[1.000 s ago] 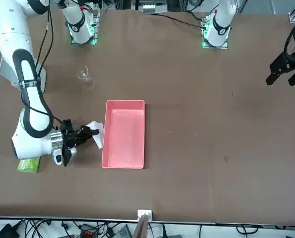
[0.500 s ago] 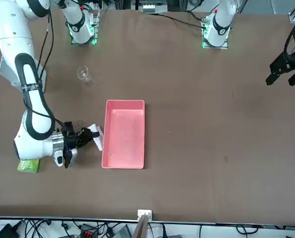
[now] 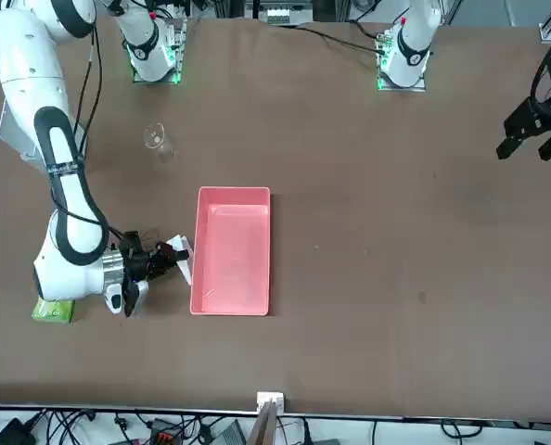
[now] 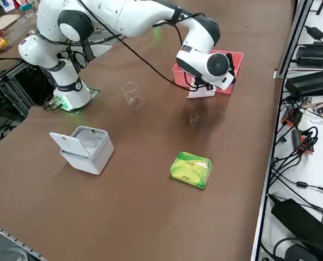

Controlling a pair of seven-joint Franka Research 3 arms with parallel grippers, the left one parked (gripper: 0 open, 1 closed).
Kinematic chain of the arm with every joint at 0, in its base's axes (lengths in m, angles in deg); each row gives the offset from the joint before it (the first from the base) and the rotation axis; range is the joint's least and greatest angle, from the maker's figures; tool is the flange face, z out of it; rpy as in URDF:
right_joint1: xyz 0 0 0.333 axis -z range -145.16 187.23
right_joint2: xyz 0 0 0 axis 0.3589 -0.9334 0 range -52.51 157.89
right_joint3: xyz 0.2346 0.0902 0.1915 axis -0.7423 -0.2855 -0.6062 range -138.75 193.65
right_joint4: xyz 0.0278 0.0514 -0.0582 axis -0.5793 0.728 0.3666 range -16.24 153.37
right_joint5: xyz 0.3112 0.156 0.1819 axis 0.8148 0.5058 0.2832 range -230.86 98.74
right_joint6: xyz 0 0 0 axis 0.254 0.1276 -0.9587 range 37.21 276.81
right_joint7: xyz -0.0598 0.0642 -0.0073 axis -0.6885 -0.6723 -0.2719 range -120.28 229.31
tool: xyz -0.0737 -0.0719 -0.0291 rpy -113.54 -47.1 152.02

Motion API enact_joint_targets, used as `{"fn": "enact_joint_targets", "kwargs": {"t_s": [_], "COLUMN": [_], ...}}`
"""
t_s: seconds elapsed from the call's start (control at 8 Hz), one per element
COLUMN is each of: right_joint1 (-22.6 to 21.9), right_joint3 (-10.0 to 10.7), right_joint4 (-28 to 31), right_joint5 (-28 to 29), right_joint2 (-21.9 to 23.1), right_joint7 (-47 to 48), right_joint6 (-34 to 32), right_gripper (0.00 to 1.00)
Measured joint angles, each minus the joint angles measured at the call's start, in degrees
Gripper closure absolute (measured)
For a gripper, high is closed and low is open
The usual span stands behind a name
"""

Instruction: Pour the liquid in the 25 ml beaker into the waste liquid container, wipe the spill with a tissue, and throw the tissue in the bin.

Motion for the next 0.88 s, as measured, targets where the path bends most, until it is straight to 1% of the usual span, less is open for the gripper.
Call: {"fn": "enact_joint_targets", "kwargs": {"t_s": [0.88], "right_joint1": [-0.37], "right_joint3": [0.01], "right_joint4": [-0.04], "right_joint5": [0.0], "right_joint2": [-2.14], "right_joint7": [-3.52], "right_joint6": [0.95], "right_gripper": [0.98]}}
